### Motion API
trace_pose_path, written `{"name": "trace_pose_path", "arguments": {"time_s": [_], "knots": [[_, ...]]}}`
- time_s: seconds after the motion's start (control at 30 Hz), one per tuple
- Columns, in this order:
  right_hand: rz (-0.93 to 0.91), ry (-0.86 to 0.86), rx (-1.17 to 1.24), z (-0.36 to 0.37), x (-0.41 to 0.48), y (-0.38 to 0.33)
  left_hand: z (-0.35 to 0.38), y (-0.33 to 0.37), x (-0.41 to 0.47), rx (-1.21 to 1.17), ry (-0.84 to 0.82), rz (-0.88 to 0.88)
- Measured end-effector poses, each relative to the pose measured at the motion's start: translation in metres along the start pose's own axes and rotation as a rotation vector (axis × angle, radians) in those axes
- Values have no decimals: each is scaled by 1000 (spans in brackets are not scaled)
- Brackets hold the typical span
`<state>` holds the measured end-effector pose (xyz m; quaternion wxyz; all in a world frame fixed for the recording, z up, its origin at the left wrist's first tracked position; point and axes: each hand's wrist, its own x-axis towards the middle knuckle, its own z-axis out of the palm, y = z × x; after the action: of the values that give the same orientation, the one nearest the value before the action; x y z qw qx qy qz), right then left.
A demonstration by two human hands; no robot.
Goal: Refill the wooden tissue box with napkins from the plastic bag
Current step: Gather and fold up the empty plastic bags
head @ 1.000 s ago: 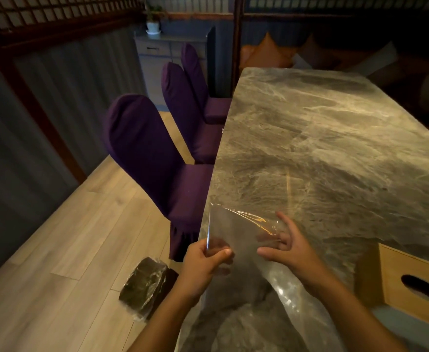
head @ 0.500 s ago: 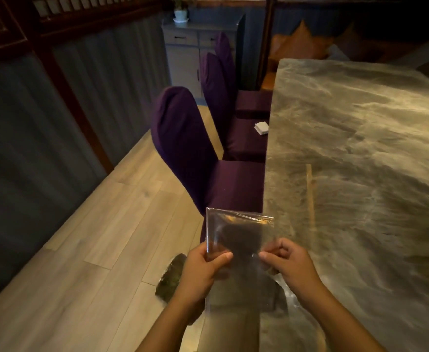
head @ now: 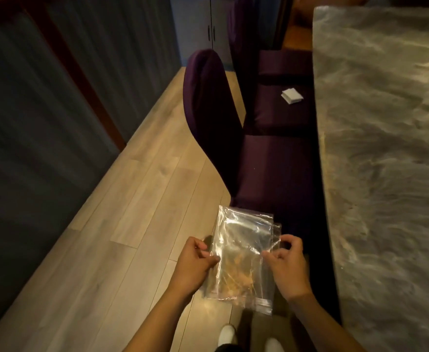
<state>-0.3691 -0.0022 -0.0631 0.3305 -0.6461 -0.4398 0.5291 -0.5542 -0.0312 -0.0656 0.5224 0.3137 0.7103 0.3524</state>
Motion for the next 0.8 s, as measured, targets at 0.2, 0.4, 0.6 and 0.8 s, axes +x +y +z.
{"name": "trace_pose_path", "arguments": {"time_s": [0.2,0.4,0.6,0.8], "knots": [[-53,-16,-249,48,40,63,-6,-45,52,253,75,78],[-33,-182,-553,106,100,136,-14,-104,123,537,38,84],[68,-275,-642,164,158,220,-4,-186,210,785,0,112],[25,-366,-994,207,219,289,16,-271,279,787,-99,49]]}}
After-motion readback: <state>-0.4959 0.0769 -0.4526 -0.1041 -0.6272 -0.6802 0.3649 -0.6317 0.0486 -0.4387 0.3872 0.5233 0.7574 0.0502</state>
